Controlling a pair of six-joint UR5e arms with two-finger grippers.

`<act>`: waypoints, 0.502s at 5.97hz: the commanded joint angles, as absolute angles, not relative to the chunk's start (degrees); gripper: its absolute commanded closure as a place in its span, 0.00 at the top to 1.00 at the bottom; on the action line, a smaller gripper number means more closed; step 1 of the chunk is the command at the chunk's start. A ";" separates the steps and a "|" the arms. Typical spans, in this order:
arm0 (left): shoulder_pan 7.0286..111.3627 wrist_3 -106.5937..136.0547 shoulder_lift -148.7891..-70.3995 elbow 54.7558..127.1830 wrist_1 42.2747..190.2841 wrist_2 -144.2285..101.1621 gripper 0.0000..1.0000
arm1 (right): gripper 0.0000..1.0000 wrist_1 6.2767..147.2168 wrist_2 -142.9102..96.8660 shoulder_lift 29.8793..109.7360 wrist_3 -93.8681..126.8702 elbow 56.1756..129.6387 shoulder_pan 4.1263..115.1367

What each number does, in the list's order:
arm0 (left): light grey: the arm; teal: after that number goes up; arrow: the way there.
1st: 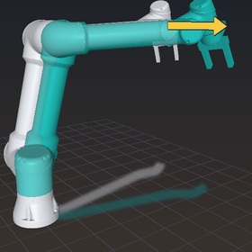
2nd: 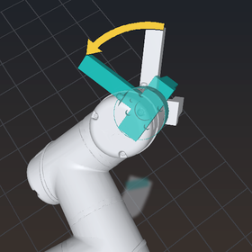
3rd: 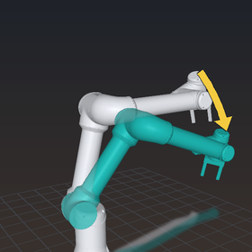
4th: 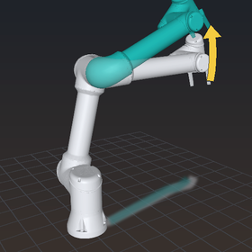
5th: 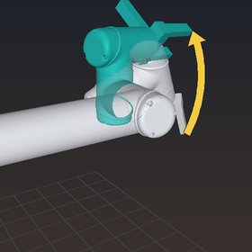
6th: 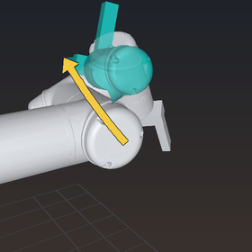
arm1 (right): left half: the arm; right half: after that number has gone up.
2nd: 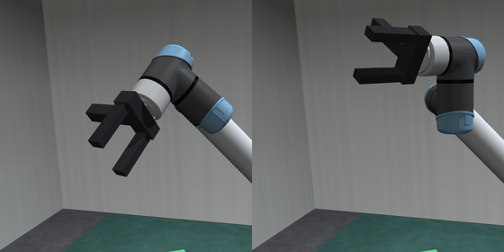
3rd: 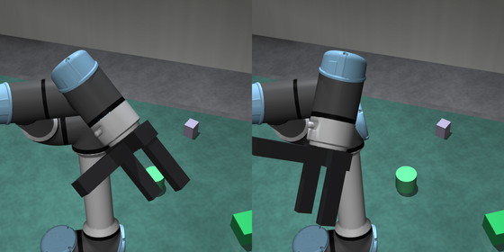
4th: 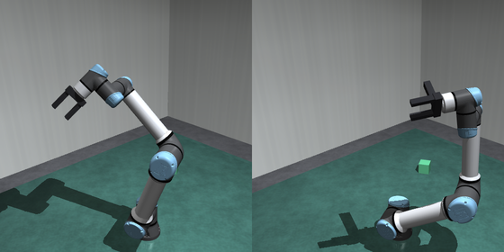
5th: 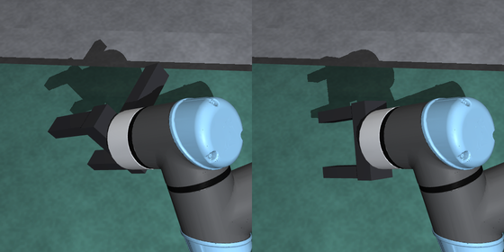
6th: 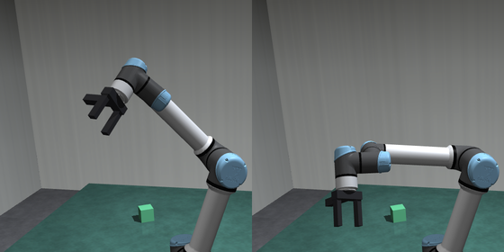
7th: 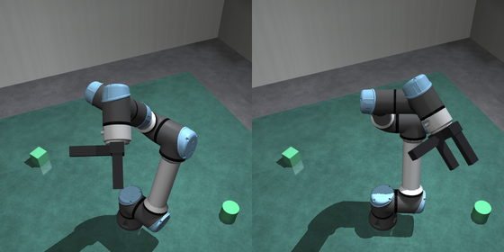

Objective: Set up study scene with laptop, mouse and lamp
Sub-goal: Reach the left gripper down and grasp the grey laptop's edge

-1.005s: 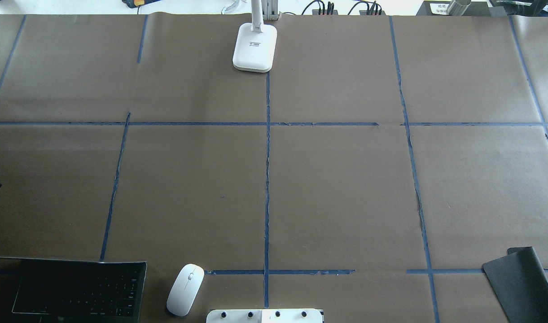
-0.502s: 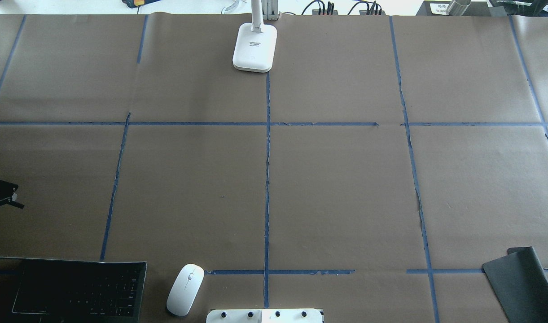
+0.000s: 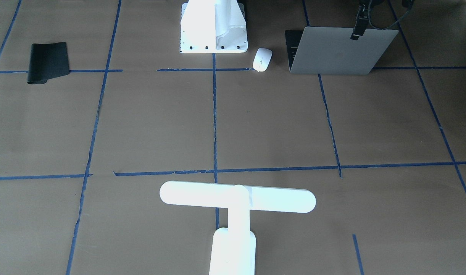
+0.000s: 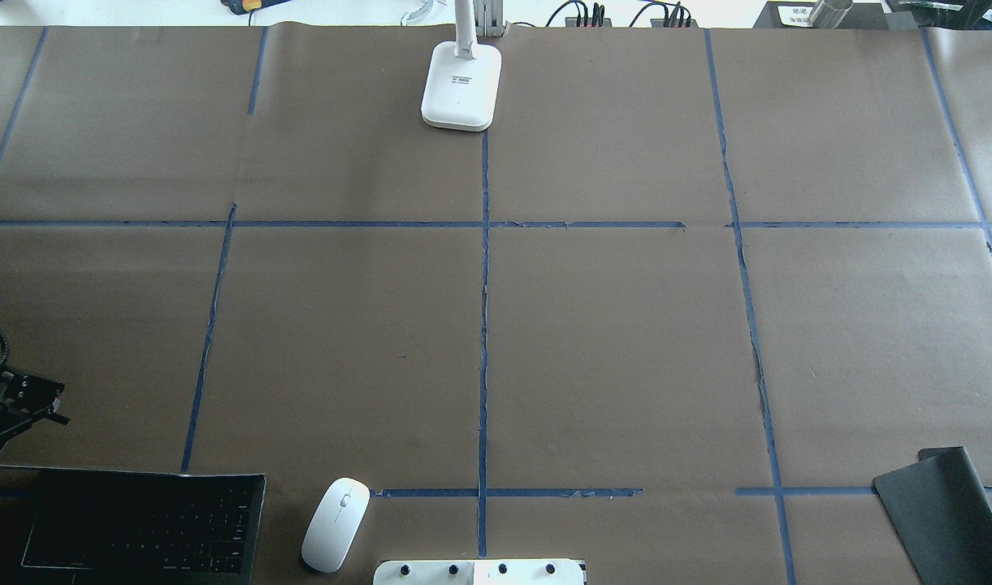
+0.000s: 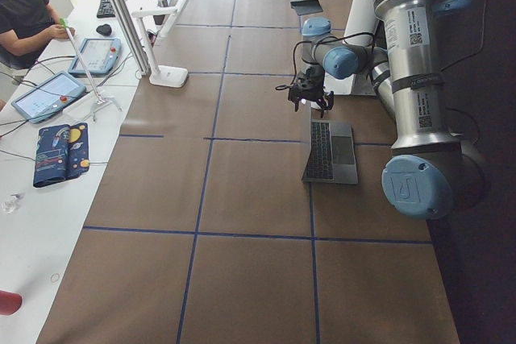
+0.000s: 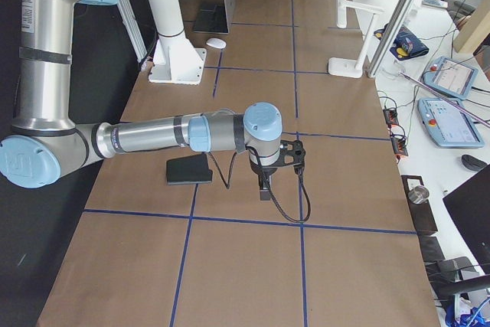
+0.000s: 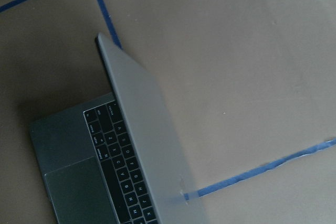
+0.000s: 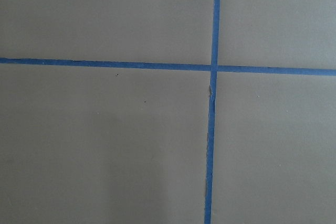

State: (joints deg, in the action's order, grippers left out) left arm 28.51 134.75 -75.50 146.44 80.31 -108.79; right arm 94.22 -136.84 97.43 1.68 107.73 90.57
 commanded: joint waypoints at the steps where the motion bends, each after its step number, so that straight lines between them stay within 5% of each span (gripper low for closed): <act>1: 26.98 136.05 -75.41 146.43 79.10 -107.58 1.00 | 1.00 94.22 -136.85 97.56 1.67 107.67 90.96; 3: 24.89 137.71 -75.58 146.25 78.14 -107.58 1.00 | 1.00 94.22 -136.85 97.65 1.67 107.67 91.58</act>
